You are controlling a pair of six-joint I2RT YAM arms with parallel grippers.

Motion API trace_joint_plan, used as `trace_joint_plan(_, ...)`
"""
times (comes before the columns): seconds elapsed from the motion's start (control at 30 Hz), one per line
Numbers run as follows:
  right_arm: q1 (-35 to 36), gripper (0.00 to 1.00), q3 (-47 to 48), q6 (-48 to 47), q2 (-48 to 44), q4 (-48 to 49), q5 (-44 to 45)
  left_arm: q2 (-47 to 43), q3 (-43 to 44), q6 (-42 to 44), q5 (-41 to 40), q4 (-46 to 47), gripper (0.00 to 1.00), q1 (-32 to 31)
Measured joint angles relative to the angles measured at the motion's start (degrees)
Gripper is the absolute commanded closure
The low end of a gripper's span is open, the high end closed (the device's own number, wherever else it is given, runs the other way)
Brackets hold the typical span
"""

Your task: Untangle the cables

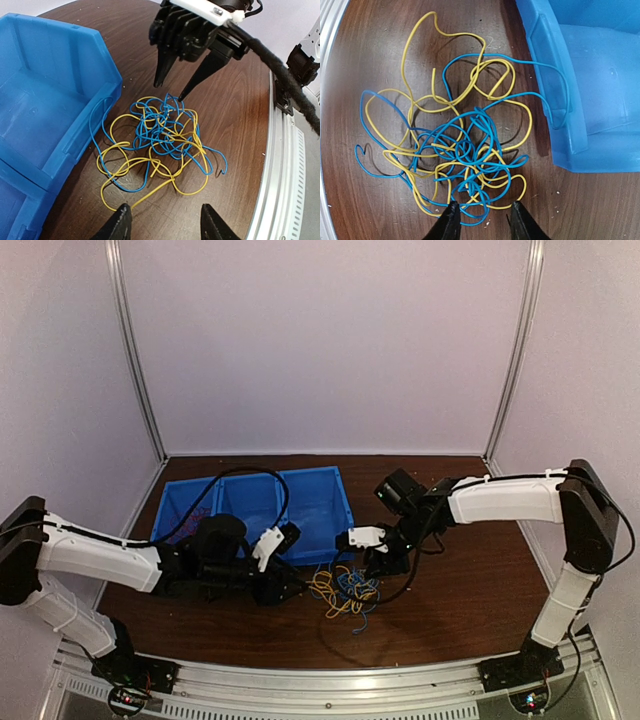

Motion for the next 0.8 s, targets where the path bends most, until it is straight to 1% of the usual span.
trace_joint_plan(0.07,0.0,0.77,0.0,0.1,0.5,-0.2,-0.5,0.0,0.0,0.0,0.0,0.0,0.52,-0.2)
trace_joint_plan(0.2,0.0,0.88,0.0,0.1,1.3,-0.7,-1.3,0.0,0.0,-0.2,-0.4,0.1,0.51,-0.8)
trace_joint_plan(0.3,0.0,1.00,0.0,0.0,1.4,-0.7,-1.6,0.1,0.0,-0.5,-2.0,0.9,0.49,-1.3)
trace_joint_plan(0.4,0.0,1.00,0.0,0.1,1.4,-1.0,-2.3,0.4,0.0,-0.7,-5.4,2.7,0.45,-2.1)
trace_joint_plan(0.47,0.0,1.00,0.1,0.0,1.4,-1.8,-3.0,1.0,0.0,-0.7,-7.7,5.5,0.43,-2.6)
trace_joint_plan(0.57,0.0,1.00,1.0,0.0,1.2,-3.4,-4.8,2.3,-0.5,-0.3,-10.4,12.3,0.39,-3.0)
trace_joint_plan(0.67,0.0,1.00,2.7,0.1,-0.7,-5.7,-7.2,6.0,-0.7,0.7,-12.6,20.6,0.38,-3.3)
trace_joint_plan(0.8,0.0,1.00,5.3,0.3,-5.7,-8.2,-10.0,12.5,-0.7,1.8,-11.9,30.7,0.38,-3.4)
